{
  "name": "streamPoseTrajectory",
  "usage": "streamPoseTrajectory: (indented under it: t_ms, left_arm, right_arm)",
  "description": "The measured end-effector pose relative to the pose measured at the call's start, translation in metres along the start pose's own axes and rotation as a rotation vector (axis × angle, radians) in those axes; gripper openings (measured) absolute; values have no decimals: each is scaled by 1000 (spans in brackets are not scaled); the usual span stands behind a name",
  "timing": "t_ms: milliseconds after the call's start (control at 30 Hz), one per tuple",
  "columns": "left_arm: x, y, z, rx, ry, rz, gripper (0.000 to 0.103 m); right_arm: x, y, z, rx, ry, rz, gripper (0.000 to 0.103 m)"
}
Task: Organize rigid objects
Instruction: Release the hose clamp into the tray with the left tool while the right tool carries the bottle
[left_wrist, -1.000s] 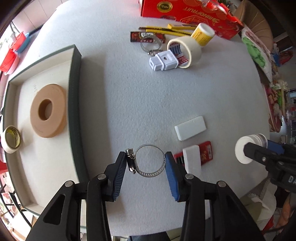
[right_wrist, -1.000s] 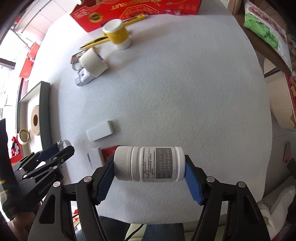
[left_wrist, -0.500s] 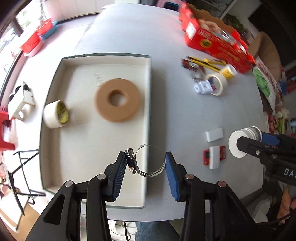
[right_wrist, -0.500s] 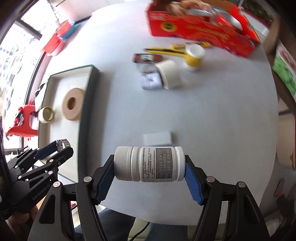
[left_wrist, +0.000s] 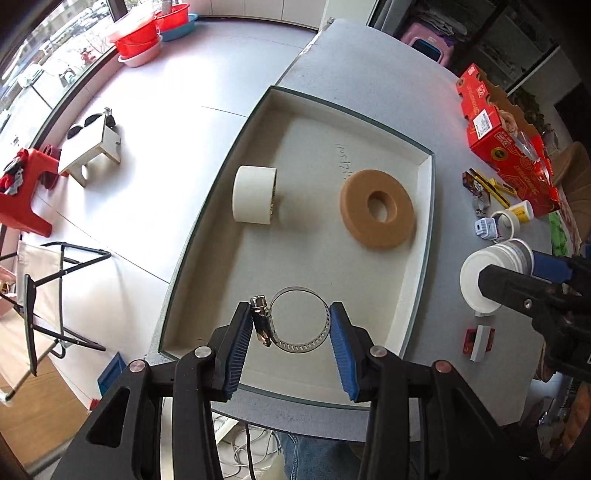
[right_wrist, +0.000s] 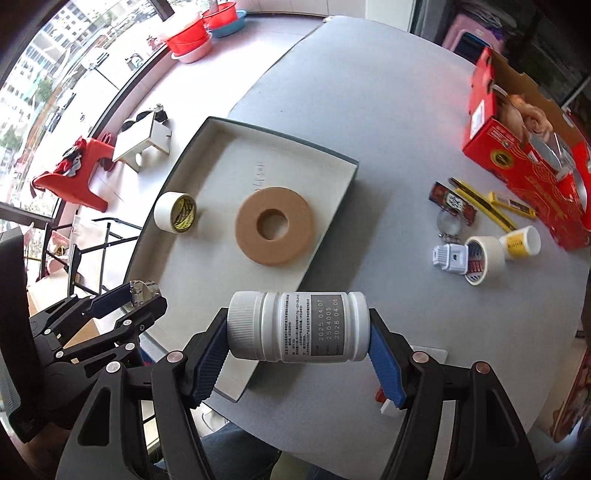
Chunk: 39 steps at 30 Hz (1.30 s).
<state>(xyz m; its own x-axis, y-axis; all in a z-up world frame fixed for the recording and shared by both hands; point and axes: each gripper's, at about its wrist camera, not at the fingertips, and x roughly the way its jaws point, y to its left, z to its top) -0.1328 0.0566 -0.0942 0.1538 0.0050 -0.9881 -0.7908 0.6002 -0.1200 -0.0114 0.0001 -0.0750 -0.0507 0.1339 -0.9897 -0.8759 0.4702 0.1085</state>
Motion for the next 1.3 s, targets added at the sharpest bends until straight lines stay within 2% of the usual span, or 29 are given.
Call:
streamPoseTrajectory:
  t_ms: [500,1300]
  left_arm:
    - [1,21,2,-21,6,-11,45]
    - [11,21,6,-15,26,-13,45]
  right_arm:
    - [8,26,10,-61,26,-19,71]
    - [15,29,16,-52,36,-25,71]
